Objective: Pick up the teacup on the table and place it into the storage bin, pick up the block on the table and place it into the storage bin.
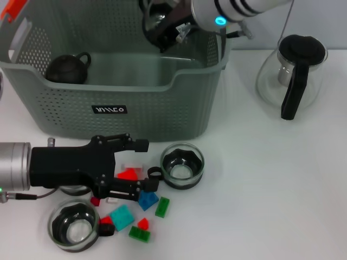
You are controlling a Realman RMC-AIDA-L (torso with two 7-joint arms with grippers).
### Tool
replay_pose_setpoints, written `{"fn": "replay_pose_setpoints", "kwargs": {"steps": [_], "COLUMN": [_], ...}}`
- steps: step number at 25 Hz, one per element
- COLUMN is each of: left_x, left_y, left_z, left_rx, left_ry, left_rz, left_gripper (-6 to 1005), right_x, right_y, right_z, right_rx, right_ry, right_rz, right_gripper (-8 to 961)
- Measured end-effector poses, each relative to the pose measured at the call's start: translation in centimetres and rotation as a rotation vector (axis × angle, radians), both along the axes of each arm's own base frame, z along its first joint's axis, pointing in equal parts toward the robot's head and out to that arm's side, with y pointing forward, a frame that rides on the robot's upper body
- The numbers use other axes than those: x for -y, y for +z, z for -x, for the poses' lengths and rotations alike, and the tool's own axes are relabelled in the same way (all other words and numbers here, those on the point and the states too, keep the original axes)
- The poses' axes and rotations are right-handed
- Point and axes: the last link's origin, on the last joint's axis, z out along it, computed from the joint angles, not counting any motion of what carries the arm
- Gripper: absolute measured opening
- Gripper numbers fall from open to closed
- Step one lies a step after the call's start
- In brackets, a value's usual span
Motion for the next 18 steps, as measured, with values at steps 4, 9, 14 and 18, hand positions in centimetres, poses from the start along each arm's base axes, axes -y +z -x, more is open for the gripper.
{"fn": "replay_pose_setpoints", "kwargs": {"steps": [4,9,14,18], "left_x": [-0.1,-0.2,-0.3,-0.4], "left_y": [0.0,0.1,0.1,0.1], "left_z": [-0.2,-0.2,-0.3,-0.3], "left_rx": [0.000,0.000,0.000,0.000], "left_ry": [-0.006,-0.009,-0.009,-0.010], "left_rz": [0.000,-0.001,-0.004,-0.005], "left_gripper": [933,933,932,932], "right_x": [-0.4,-0.5,-0.3,-0.2], "right_y": [-0.6,-0.9,-1.2,-1.4], "right_z": [-0.9,-1.7,-2.2,-2.6], "right_rx": [0.015,0.030,0.049,0.058], "right_ry": [-0.005,-0.014,-0.010,-0.020], "right_rz": [-0.038,-0.051,-0.046,-0.037], "right_gripper": [127,133,139,143]}}
